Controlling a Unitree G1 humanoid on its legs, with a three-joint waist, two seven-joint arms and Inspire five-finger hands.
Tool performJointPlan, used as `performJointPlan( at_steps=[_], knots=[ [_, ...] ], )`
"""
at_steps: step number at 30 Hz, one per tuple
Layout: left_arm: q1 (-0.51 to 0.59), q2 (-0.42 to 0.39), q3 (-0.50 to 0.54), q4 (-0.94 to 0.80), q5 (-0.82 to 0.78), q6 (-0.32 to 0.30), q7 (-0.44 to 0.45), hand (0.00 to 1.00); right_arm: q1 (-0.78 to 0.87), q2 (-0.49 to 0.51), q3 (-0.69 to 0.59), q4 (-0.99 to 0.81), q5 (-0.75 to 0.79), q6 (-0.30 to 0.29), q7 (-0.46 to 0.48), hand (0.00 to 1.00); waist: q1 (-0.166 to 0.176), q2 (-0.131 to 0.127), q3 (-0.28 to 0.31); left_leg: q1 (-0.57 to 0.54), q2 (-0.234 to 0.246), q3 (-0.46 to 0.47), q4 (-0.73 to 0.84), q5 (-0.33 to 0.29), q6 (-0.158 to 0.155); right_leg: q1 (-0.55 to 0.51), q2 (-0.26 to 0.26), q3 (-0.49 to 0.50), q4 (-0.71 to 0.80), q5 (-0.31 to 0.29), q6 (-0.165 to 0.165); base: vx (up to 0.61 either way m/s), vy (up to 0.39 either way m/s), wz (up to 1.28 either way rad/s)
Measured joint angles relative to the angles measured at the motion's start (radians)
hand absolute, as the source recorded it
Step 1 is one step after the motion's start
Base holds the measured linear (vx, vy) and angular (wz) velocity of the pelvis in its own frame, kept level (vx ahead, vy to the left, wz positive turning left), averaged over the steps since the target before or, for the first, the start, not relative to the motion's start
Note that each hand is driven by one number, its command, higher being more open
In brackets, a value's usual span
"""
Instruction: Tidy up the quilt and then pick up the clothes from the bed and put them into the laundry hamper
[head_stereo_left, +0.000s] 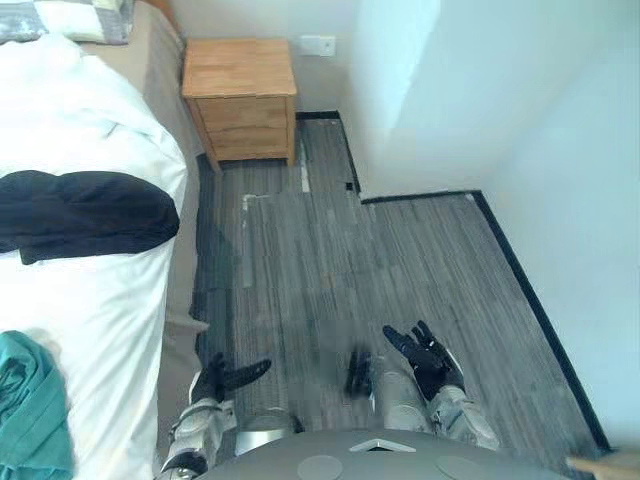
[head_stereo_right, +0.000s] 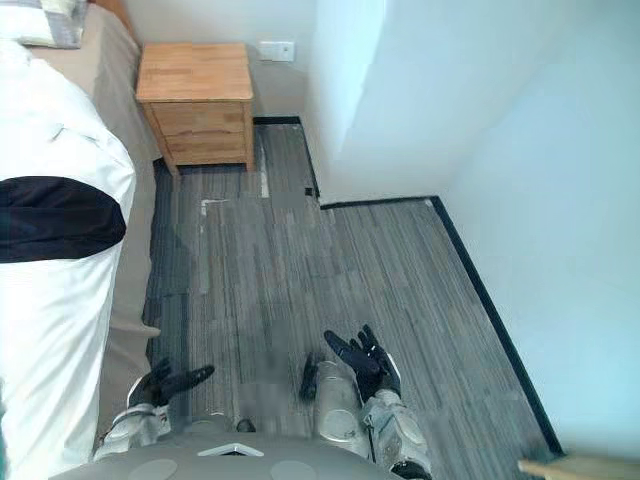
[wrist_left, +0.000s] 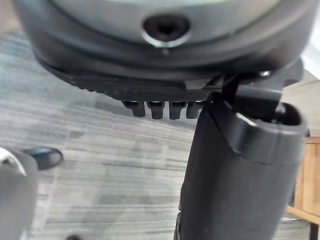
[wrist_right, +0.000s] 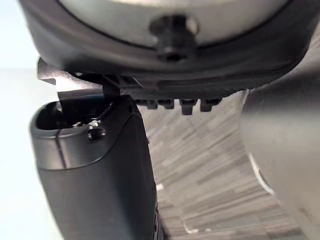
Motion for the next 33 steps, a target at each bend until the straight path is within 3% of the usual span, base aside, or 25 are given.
performJointPlan(
  at_steps=[2,3,4,5,6,7,8,9,11,14,15,17,18,20,21,23,24,25,26,27,28,30,31,32,33],
  knots=[
    [0.010,-0.032,0.011,0.001,0.002,0.000,0.001,1.00,0.016,0.007,-0.020,-0.006,0.009,0.012,-0.005,1.00,-0.002,-0.003,0.000,0.075,0.011,-0.057,0.008,-0.066,-0.023,-0.005,0.005,0.084,0.007,0.034,-0.004,0.62,-0.305,1.03],
    [0.025,-0.060,0.041,0.005,0.003,0.004,0.005,1.00,0.012,-0.003,-0.018,-0.018,0.019,0.023,-0.010,1.00,-0.015,0.021,0.002,0.114,0.052,-0.091,0.025,-0.115,-0.044,-0.020,0.029,0.108,0.111,0.103,-0.025,0.52,-0.309,0.83],
    [0.046,-0.075,0.055,0.006,0.003,0.004,0.008,1.00,0.016,-0.008,-0.018,-0.024,0.019,0.025,-0.012,1.00,-0.020,0.040,-0.008,0.124,0.074,-0.111,0.037,-0.123,-0.057,-0.023,0.042,0.102,0.168,0.103,-0.028,0.69,-0.403,1.07],
    [0.052,-0.091,0.092,-0.011,-0.005,0.004,0.012,1.00,0.015,-0.009,-0.014,-0.030,0.009,0.028,-0.029,1.00,-0.017,0.044,-0.006,0.096,0.103,-0.144,0.159,-0.128,-0.071,-0.023,0.049,0.097,0.255,0.110,-0.019,0.80,-0.541,0.72],
    [0.053,-0.109,0.128,-0.035,-0.015,0.004,0.016,1.00,0.000,-0.031,-0.005,-0.032,-0.014,0.048,-0.037,1.00,0.002,0.068,0.001,-0.009,0.158,-0.152,0.418,-0.076,-0.056,-0.005,0.069,0.076,0.307,0.036,-0.034,0.79,-0.545,0.50],
    [0.052,-0.119,0.140,-0.042,-0.024,0.003,0.018,1.00,-0.005,-0.045,0.010,-0.034,-0.016,0.053,-0.038,1.00,0.008,0.076,0.006,-0.065,0.188,-0.156,0.556,0.002,-0.046,0.021,0.083,0.072,0.307,0.006,-0.043,0.62,-0.445,-0.05],
    [0.059,-0.137,0.163,-0.052,-0.035,-0.002,0.011,1.00,-0.014,-0.068,0.024,-0.046,-0.037,0.053,-0.035,1.00,0.027,0.100,0.031,-0.159,0.237,-0.174,0.777,0.183,-0.055,0.094,0.113,0.077,0.269,-0.030,-0.066,0.64,-0.282,-0.21],
    [0.063,-0.134,0.162,-0.054,-0.026,-0.020,0.000,1.00,-0.026,-0.076,0.026,-0.034,-0.053,0.058,-0.034,1.00,0.034,0.119,0.043,-0.238,0.243,-0.183,0.894,0.110,-0.081,0.181,0.124,0.080,0.220,-0.059,-0.079,0.65,-0.249,-0.18],
    [0.066,-0.123,0.161,-0.057,-0.017,-0.039,-0.020,1.00,-0.027,-0.074,0.028,-0.028,-0.072,0.066,-0.023,1.00,0.045,0.110,0.055,-0.344,0.213,-0.134,0.880,0.021,-0.082,0.325,0.112,0.076,0.122,-0.084,-0.080,0.72,-0.283,0.07],
    [0.101,-0.103,0.154,-0.099,0.009,-0.067,-0.048,1.00,-0.019,-0.059,0.039,-0.028,-0.129,0.064,0.010,1.00,0.050,0.069,0.055,-0.460,0.176,0.137,0.623,-0.005,-0.065,0.502,0.071,0.012,-0.007,-0.117,-0.037,0.65,-0.245,0.37],
    [0.104,-0.087,0.129,-0.097,0.008,-0.064,-0.055,1.00,-0.018,-0.058,0.032,-0.011,-0.130,0.060,0.018,1.00,0.049,0.062,0.051,-0.466,0.140,0.346,0.405,0.055,0.001,0.589,0.065,-0.050,-0.046,-0.142,0.001,0.69,-0.212,0.65],
    [0.115,-0.079,0.098,-0.084,0.004,-0.059,-0.056,1.00,-0.017,-0.059,0.031,0.002,-0.130,0.060,0.017,1.00,0.049,0.075,0.043,-0.464,0.106,0.504,0.239,0.142,0.085,0.662,0.089,-0.107,-0.054,-0.175,0.034,0.71,-0.145,0.63],
    [0.114,-0.052,0.108,-0.076,-0.036,-0.046,-0.074,1.00,-0.035,-0.036,0.031,0.032,-0.128,0.062,0.002,1.00,0.067,0.022,0.019,-0.456,0.067,0.518,0.242,0.134,0.244,0.690,0.067,-0.124,-0.011,-0.216,0.049,0.86,-0.140,0.60],
    [0.100,-0.018,0.105,-0.070,-0.035,-0.028,-0.068,1.00,-0.060,-0.032,0.033,0.052,-0.130,0.065,-0.002,1.00,0.065,-0.022,-0.009,-0.472,0.035,0.469,0.259,0.091,0.253,0.615,0.019,-0.157,0.178,-0.208,0.063,0.73,-0.087,0.78],
    [0.088,-0.016,0.105,-0.067,-0.034,-0.016,-0.067,1.00,-0.099,-0.039,0.033,0.072,-0.130,0.065,-0.008,1.00,0.047,-0.034,-0.007,-0.456,0.010,0.395,0.261,0.071,0.244,0.509,-0.016,-0.142,0.462,-0.185,0.081,0.55,-0.041,1.07],
    [0.085,-0.009,0.090,-0.046,-0.036,-0.015,-0.066,1.00,-0.124,-0.050,0.045,0.079,-0.131,0.067,-0.015,1.00,0.041,-0.021,0.001,-0.384,-0.007,0.323,0.226,0.068,0.238,0.437,-0.025,-0.126,0.625,-0.194,0.067,0.64,-0.101,1.11],
    [0.094,-0.007,0.060,-0.025,-0.037,-0.014,-0.053,1.00,-0.125,-0.059,0.066,0.075,-0.131,0.064,-0.020,1.00,0.048,0.002,0.012,-0.292,-0.017,0.244,0.165,0.079,0.221,0.418,-0.016,-0.127,0.649,-0.200,0.051,0.78,-0.219,1.35],
    [0.105,-0.006,0.025,-0.023,-0.045,-0.017,-0.051,1.00,-0.119,-0.062,0.084,0.069,-0.136,0.059,-0.022,1.00,0.044,0.027,0.009,-0.214,-0.020,0.164,0.092,0.097,0.192,0.383,0.001,-0.118,0.623,-0.209,0.027,0.61,-0.224,1.48],
    [0.103,-0.006,0.013,-0.022,-0.054,-0.018,-0.050,1.00,-0.109,-0.061,0.089,0.060,-0.140,0.054,-0.025,1.00,0.041,0.041,0.002,-0.188,-0.020,0.121,0.060,0.105,0.178,0.354,0.011,-0.111,0.605,-0.213,0.020,0.46,-0.238,1.97],
    [0.086,-0.006,-0.004,-0.026,-0.085,-0.024,-0.050,1.00,-0.090,-0.055,0.090,0.045,-0.138,0.046,-0.030,1.00,0.039,0.053,-0.005,-0.159,-0.021,0.023,0.015,0.119,0.156,0.285,0.029,-0.068,0.548,-0.214,0.017,0.34,-0.257,1.88],
    [0.073,-0.008,-0.004,-0.030,-0.090,-0.029,-0.050,1.00,-0.082,-0.052,0.090,0.040,-0.137,0.046,-0.032,1.00,0.039,0.052,-0.005,-0.152,-0.022,-0.034,0.006,0.122,0.151,0.255,0.037,-0.026,0.506,-0.214,0.018,0.39,-0.349,2.50],
    [0.037,-0.022,0.009,-0.044,-0.169,-0.041,-0.050,1.00,-0.064,-0.050,0.098,0.026,-0.128,0.046,-0.053,1.00,0.039,0.041,-0.013,-0.151,-0.031,-0.242,0.000,0.119,0.121,0.168,0.068,0.229,0.327,-0.205,0.031,0.39,-0.418,2.66],
    [0.036,-0.030,0.018,-0.046,-0.187,-0.041,-0.049,1.00,-0.061,-0.049,0.102,0.026,-0.126,0.046,-0.060,1.00,0.040,0.038,-0.016,-0.150,-0.034,-0.288,0.004,0.113,0.109,0.156,0.070,0.282,0.291,-0.200,0.040,0.34,-0.423,2.39],
    [0.045,-0.038,0.045,-0.046,-0.202,-0.041,-0.045,1.00,-0.061,-0.049,0.121,0.026,-0.126,0.045,-0.069,1.00,0.044,0.026,-0.024,-0.146,-0.037,-0.350,0.024,0.095,0.077,0.146,0.070,0.353,0.219,-0.155,0.046,0.34,-0.465,1.87],
    [0.068,-0.031,0.069,-0.050,-0.201,-0.042,-0.033,1.00,-0.056,-0.043,0.148,0.030,-0.126,0.047,-0.069,1.00,0.056,0.000,-0.039,-0.142,-0.040,-0.366,0.046,0.072,0.038,0.144,0.067,0.377,0.122,-0.049,0.027,0.34,-0.487,1.69]
  ],
)
